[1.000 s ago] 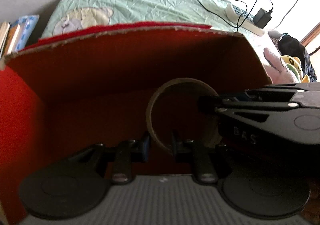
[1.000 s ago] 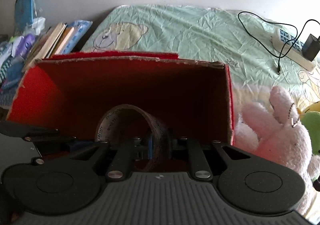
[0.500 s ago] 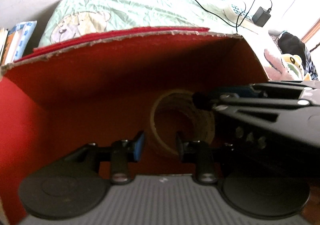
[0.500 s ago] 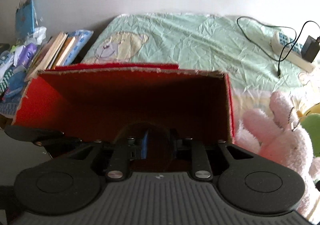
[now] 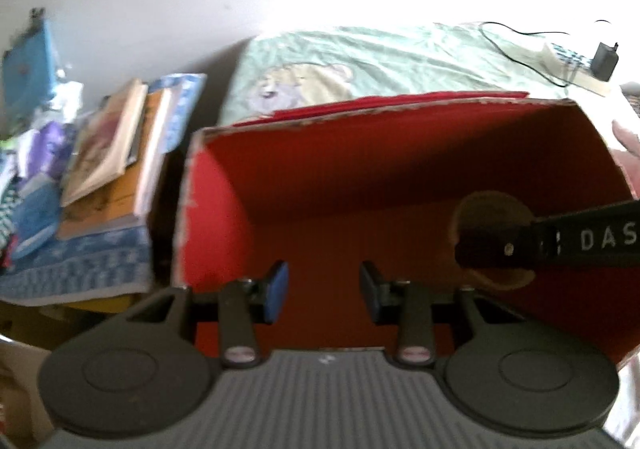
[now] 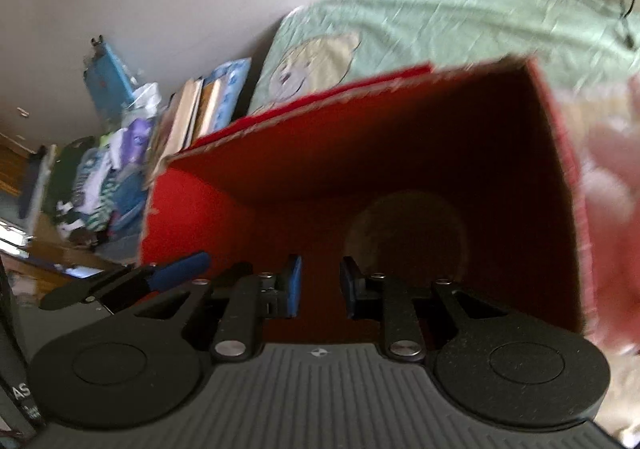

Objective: Organize objects
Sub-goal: 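Carry the tape roll into the red box and open the right gripper, then withdraw the right gripper out of the red box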

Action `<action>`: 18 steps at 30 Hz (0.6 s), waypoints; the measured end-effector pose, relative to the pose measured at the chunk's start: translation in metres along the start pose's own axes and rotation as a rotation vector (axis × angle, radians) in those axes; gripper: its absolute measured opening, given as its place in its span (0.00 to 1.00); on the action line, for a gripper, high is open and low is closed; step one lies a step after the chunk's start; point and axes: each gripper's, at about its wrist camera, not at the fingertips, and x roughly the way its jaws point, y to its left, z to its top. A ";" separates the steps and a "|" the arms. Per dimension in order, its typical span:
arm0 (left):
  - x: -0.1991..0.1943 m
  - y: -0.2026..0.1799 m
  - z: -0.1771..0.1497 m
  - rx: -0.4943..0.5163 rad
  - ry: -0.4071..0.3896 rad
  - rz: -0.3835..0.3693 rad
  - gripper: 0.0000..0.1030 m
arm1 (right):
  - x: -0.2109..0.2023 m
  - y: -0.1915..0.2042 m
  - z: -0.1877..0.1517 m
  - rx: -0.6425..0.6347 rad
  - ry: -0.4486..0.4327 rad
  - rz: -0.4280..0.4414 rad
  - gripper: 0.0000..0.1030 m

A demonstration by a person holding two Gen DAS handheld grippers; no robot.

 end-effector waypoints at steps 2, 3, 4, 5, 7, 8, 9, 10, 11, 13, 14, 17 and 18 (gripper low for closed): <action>-0.001 0.001 -0.002 0.005 -0.004 0.030 0.41 | 0.005 0.004 -0.003 0.006 0.034 0.001 0.23; -0.002 0.000 -0.003 0.011 -0.006 0.041 0.41 | 0.011 0.006 -0.003 0.009 0.052 -0.002 0.23; -0.001 0.000 -0.003 0.016 -0.006 0.046 0.42 | 0.014 0.006 -0.004 0.012 0.062 -0.001 0.23; -0.002 -0.003 -0.003 0.021 -0.005 0.046 0.44 | 0.017 0.006 -0.005 0.016 0.071 0.002 0.23; 0.000 -0.005 -0.004 0.023 0.004 0.044 0.45 | 0.022 0.006 -0.005 0.017 0.079 -0.011 0.23; 0.002 -0.006 -0.003 0.023 0.011 0.040 0.47 | 0.023 0.007 -0.004 0.005 0.072 -0.035 0.21; 0.005 -0.010 -0.002 0.022 0.020 0.038 0.48 | 0.022 0.009 -0.004 -0.015 0.061 -0.058 0.19; 0.006 -0.012 -0.001 0.021 0.028 0.038 0.48 | 0.022 0.010 -0.004 -0.026 0.053 -0.076 0.20; 0.008 -0.013 0.000 0.023 0.035 0.039 0.49 | 0.021 0.010 -0.003 -0.030 0.045 -0.094 0.20; 0.009 -0.014 -0.002 0.028 0.042 0.040 0.49 | 0.021 0.010 -0.003 -0.046 0.025 -0.142 0.20; 0.009 -0.016 -0.002 0.030 0.044 0.038 0.50 | 0.022 0.010 -0.002 -0.053 0.015 -0.171 0.20; 0.009 -0.017 0.000 0.031 0.046 0.031 0.54 | 0.021 0.008 -0.002 -0.063 -0.010 -0.250 0.20; 0.009 -0.018 0.001 0.032 0.044 0.029 0.55 | 0.021 0.007 -0.002 -0.065 -0.019 -0.264 0.20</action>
